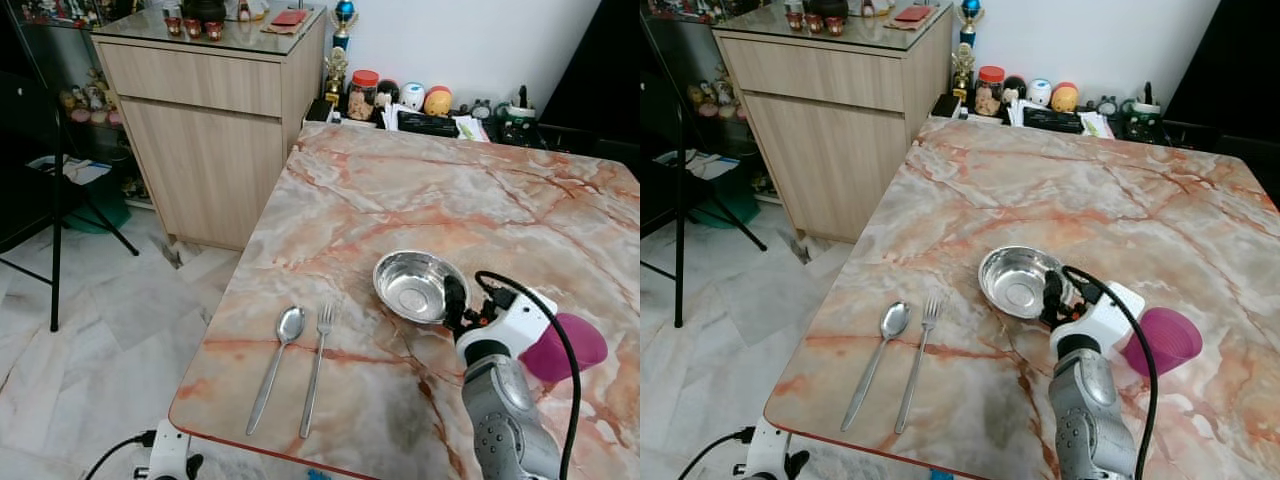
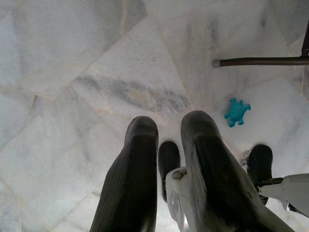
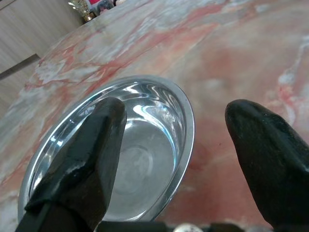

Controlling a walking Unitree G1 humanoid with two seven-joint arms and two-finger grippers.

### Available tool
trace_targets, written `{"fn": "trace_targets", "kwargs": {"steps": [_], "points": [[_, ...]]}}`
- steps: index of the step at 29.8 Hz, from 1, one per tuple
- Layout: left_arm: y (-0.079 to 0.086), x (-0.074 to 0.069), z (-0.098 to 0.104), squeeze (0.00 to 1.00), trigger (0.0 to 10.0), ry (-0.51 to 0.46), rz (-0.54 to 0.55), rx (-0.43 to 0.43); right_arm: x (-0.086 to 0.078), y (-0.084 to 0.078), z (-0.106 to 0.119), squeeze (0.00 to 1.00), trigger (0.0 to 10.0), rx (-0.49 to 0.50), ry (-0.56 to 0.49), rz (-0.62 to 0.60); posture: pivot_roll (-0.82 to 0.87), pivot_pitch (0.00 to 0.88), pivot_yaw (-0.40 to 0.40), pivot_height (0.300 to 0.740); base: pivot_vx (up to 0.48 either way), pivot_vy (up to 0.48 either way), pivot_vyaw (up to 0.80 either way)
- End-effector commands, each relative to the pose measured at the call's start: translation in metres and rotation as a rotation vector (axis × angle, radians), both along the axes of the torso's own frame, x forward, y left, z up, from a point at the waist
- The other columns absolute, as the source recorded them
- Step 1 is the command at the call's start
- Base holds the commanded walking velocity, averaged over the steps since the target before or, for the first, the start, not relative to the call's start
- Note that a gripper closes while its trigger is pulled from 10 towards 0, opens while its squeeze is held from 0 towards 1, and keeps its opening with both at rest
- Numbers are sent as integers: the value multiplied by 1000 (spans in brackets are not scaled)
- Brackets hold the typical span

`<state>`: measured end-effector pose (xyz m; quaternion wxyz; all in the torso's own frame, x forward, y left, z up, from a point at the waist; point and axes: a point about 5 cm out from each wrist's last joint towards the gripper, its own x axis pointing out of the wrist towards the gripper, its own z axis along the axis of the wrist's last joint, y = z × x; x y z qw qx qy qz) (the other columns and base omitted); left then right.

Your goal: Setting the table

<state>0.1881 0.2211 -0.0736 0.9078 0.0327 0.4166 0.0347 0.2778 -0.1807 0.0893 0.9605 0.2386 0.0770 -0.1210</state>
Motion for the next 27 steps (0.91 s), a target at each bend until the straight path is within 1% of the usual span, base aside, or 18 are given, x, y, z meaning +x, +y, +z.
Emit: {"fn": "trace_targets", "kwargs": {"steps": [1, 3, 7, 13, 16, 17, 18, 19, 23, 27], "points": [[1, -2, -1, 0, 10000, 16, -7, 6, 0, -3, 5, 0, 10000, 3, -4, -13, 123, 0, -69, 740, 0, 0, 0], [1, -2, -1, 0, 10000, 16, -7, 6, -1, -2, 1, 0, 10000, -14, 31, 3, 123, 0, -70, 740, 0, 0, 0], [0, -3, -2, 0, 10000, 18, -5, 4, 0, -2, -1, 0, 10000, 2, 43, 4, 126, 0, -70, 740, 0, 0, 0], [-1, -3, -2, 0, 10000, 19, -6, 2, 3, 0, -2, 0, 10000, -5, 56, 23, 125, 0, -71, 740, 0, 0, 0], [-2, -2, -2, 0, 10000, 16, -3, 0, 6, 2, 0, 0, 10000, 18, 61, 16, 129, 0, -71, 740, 0, 0, 0], [-2, -2, -2, 0, 10000, 15, -3, 1, 6, 2, -2, 0, 10000, 25, 83, 17, 129, 0, -71, 740, 0, 0, 0], [-2, -2, -2, 0, 10000, 15, -2, 1, 6, 2, -4, 0, 10000, 64, 84, 5, 130, 0, -71, 740, 0, 0, 0], [-2, -2, -2, 0, 10000, 15, -2, 1, 6, 2, -4, 0, 10000, 78, 82, 0, 130, 0, -71, 740, 0, 0, 0], [-2, -2, -2, 0, 10000, 14, -1, -1, 5, -1, -6, 0, 10000, 98, 91, -16, 130, 0, -70, 740, 0, 0, 0], [-1, -2, -1, 0, 10000, 13, -1, -1, 6, -5, -5, 0, 10000, 97, 88, -21, 129, 0, -69, 740, 0, 0, 0]]}}
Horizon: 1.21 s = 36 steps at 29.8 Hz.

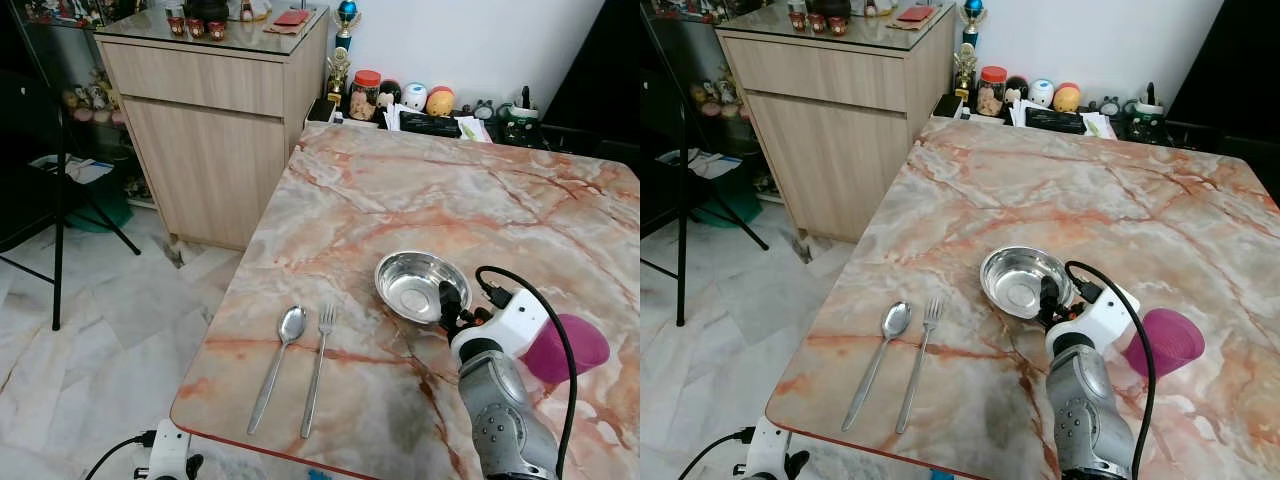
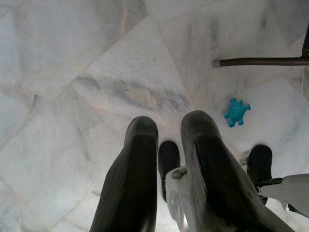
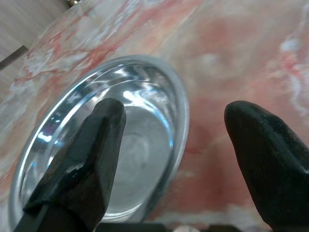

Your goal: Setting the table

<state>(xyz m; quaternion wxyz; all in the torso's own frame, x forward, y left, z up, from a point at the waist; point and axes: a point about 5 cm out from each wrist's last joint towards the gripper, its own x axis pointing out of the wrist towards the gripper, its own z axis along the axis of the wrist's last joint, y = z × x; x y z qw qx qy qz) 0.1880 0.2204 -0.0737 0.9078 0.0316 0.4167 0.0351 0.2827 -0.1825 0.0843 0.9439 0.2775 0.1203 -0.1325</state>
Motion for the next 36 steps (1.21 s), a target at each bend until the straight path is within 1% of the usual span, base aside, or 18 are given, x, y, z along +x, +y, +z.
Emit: {"fn": "trace_targets", "kwargs": {"steps": [1, 5, 12, 25, 36], "points": [[0, -2, -1, 0, 10000, 13, -3, 1, 1, -4, 1, 0, 10000, 6, 7, -13, 129, 0, -69, 740, 0, 0, 0], [0, -2, -1, 0, 10000, 13, -3, 2, 2, -6, 0, 0, 10000, 19, 9, -21, 130, 0, -69, 740, 0, 0, 0], [0, -2, -1, 0, 10000, 13, -1, 3, 4, -4, -1, 0, 10000, 45, 14, -15, 133, 0, -71, 740, 0, 0, 0], [-1, 1, 0, 0, 10000, 8, -2, 3, 7, -2, -1, 0, 10000, 62, 12, 12, 134, 0, -70, 740, 0, 0, 0], [-1, -1, -1, 0, 10000, 10, -1, 1, 10, 1, -1, 0, 10000, 69, 12, 32, 137, 0, -73, 740, 0, 0, 0]]}}
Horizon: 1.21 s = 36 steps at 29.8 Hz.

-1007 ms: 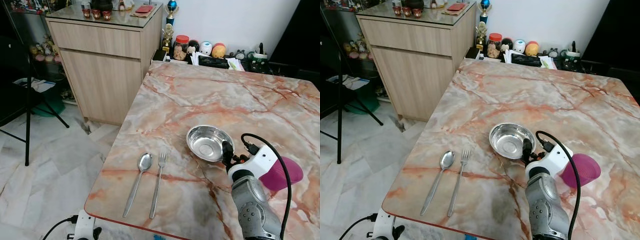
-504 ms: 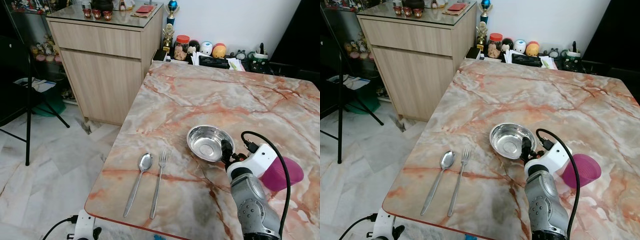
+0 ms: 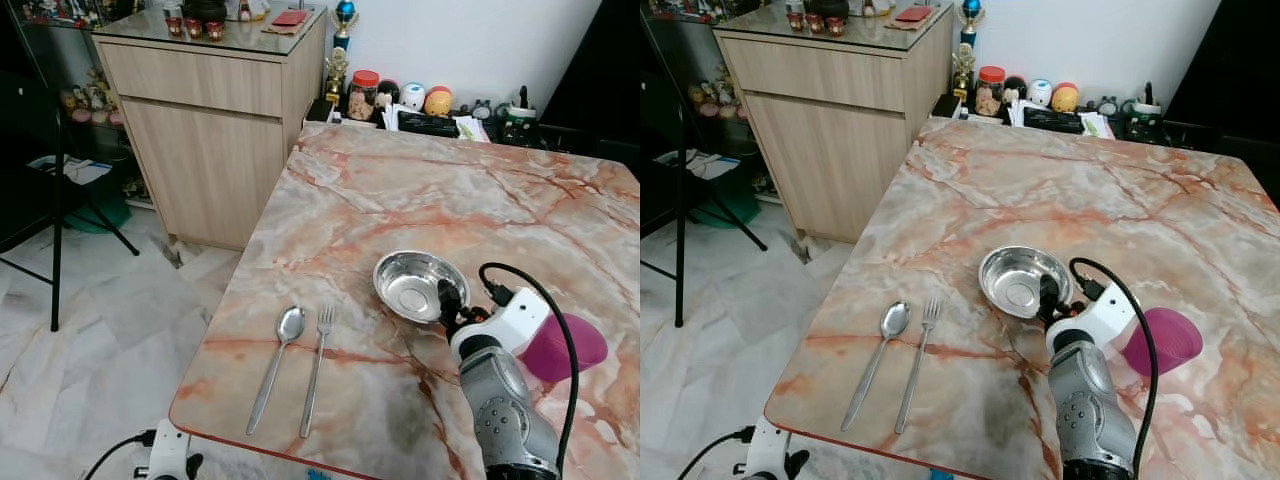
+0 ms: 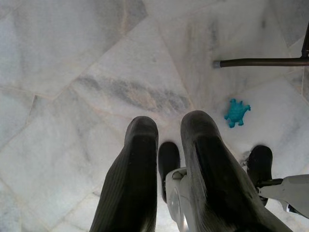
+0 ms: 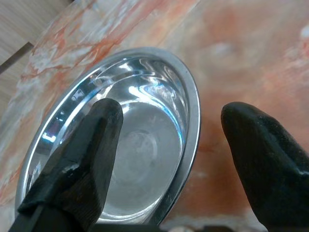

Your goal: Setting the table

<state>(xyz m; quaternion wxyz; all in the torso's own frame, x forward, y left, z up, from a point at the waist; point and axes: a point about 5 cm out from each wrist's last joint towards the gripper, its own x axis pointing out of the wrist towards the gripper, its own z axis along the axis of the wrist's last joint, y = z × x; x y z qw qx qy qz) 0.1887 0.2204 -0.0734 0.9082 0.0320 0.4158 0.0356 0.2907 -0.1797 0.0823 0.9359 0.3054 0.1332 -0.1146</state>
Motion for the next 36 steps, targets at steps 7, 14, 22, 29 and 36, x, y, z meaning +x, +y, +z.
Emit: {"fn": "trace_targets", "kwargs": {"steps": [7, 14, 22, 29, 36], "points": [[-2, -1, -2, 0, 10000, 14, -3, 0, 2, -1, 0, 0, 10000, 8, 9, 6, 135, 0, -72, 740, 0, 0, 0], [-2, -1, -1, 0, 10000, 17, -3, 1, 4, 0, -4, 0, 10000, 13, 33, 24, 136, 0, -73, 740, 0, 0, 0], [-3, -2, -2, 0, 10000, 21, -6, 3, 10, 2, -5, 0, 6039, 15, 39, 38, 137, 0, -72, 740, 0, 0, 0], [-3, -2, -2, 0, 10000, 22, -4, 2, 13, 3, -4, 0, 941, 15, 38, 52, 139, 0, -74, 740, 0, 0, 0], [-2, -2, -2, 0, 10000, 22, -5, -5, 13, 3, -5, 0, 1725, 13, 43, 50, 137, 0, -73, 740, 0, 0, 0]]}}
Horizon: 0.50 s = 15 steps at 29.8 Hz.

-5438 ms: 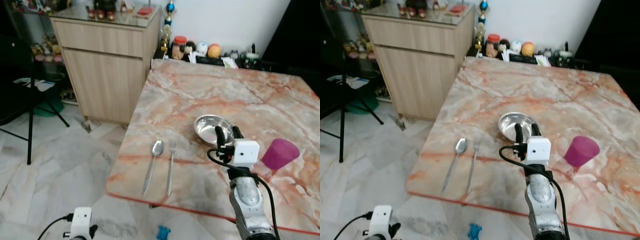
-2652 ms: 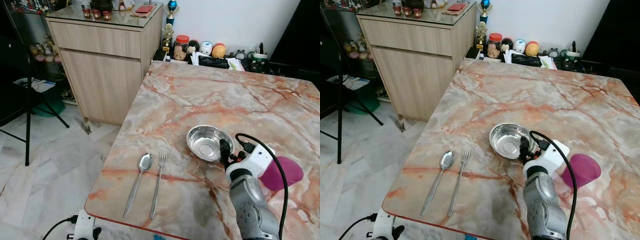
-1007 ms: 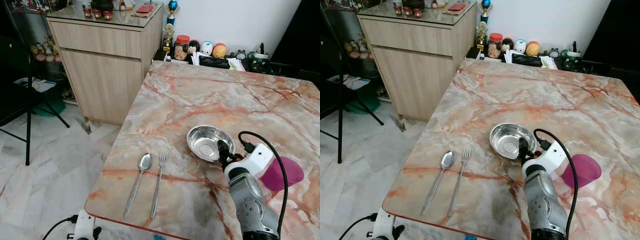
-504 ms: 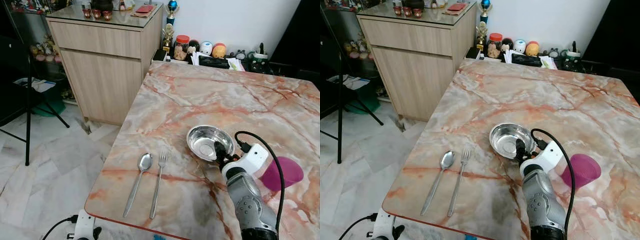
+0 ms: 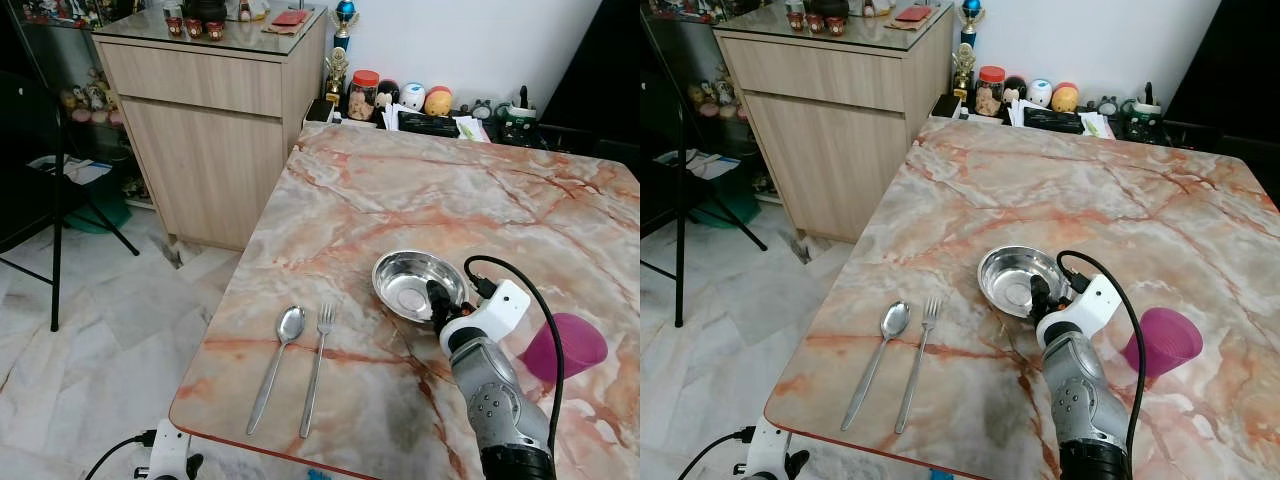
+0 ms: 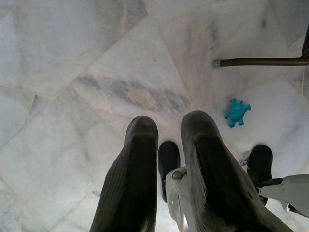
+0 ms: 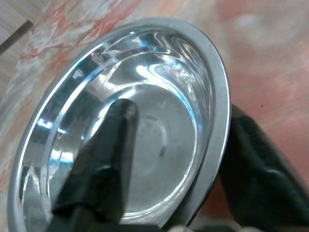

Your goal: Setting the table

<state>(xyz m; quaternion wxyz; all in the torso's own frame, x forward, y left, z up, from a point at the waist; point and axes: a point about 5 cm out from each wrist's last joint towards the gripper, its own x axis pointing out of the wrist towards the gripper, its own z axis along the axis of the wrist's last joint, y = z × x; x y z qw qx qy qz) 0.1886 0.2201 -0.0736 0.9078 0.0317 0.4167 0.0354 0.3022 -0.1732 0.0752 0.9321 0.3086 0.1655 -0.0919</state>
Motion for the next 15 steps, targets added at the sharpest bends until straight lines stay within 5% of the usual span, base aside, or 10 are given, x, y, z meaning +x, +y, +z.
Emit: {"fn": "trace_targets", "kwargs": {"steps": [1, 2, 3, 10, 11, 13, 14, 15], "points": [[-2, -2, -2, 0, 10000, 20, -5, -6, 1, -4, 2, 0, 1725, -9, -3, -10, 137, 0, -73, 740, 0, 0, 0], [-1, -2, -2, 0, 10000, 21, -5, -7, 1, -4, 1, 0, 4510, -10, 0, -9, 137, 0, -72, 740, 0, 0, 0], [-1, -2, -2, 0, 10000, 22, -6, -8, 1, -5, 1, 0, 10000, -12, 4, -7, 137, 0, -72, 740, 0, 0, 0], [5, -8, -3, 0, 10000, 32, 1, -6, 0, -4, -1, 0, 10000, -12, 13, -7, 137, 0, -71, 740, 0, 0, 0], [8, -12, -4, 0, 10000, 38, 3, -4, 1, -4, 0, 0, 1725, -10, 9, -5, 137, 0, -72, 740, 0, 0, 0], [9, -13, -4, 0, 10000, 40, 3, -4, 1, -4, 0, 0, 1725, -9, 8, -5, 137, 0, -72, 740, 0, 0, 0], [9, -15, -5, 0, 10000, 44, 3, -4, 1, -4, 0, 0, 0, -9, 7, -4, 137, 0, -71, 740, 0, 0, 0], [9, -17, -6, 0, 10000, 46, 4, -4, 1, -3, 0, 0, 0, -8, 5, -3, 138, 0, -71, 740, 0, 0, 0]]}}
